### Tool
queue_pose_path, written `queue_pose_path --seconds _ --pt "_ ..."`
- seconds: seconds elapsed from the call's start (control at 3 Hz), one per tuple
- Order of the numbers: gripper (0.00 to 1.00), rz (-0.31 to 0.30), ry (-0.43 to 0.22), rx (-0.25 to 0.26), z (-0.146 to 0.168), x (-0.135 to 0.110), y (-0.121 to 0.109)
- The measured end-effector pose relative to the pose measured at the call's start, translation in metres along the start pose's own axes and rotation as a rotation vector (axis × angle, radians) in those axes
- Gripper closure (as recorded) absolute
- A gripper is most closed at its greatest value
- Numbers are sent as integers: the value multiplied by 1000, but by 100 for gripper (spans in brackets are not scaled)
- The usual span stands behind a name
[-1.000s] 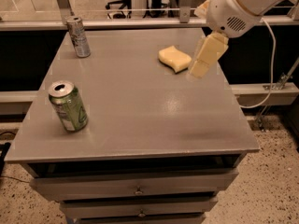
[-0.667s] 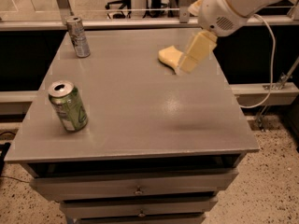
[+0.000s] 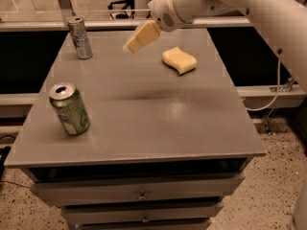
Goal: Move redbull can near green can
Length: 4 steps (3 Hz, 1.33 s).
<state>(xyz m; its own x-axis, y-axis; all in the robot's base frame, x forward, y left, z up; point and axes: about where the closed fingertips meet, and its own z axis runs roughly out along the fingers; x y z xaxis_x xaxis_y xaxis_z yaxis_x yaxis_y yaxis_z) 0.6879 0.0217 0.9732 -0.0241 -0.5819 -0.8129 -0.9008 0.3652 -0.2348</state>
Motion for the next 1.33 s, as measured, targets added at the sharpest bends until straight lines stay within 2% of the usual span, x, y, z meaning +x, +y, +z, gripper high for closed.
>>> queue_pose_path --seconds 0.33,0.67,1.0,1.33 --pt "0 47 -61 -22 58 -21 1" --pt "0 72 -103 -16 109 -40 -3" --pt "0 70 -133 4 167 -57 -13" --pt "0 70 -149 14 193 -65 -24"
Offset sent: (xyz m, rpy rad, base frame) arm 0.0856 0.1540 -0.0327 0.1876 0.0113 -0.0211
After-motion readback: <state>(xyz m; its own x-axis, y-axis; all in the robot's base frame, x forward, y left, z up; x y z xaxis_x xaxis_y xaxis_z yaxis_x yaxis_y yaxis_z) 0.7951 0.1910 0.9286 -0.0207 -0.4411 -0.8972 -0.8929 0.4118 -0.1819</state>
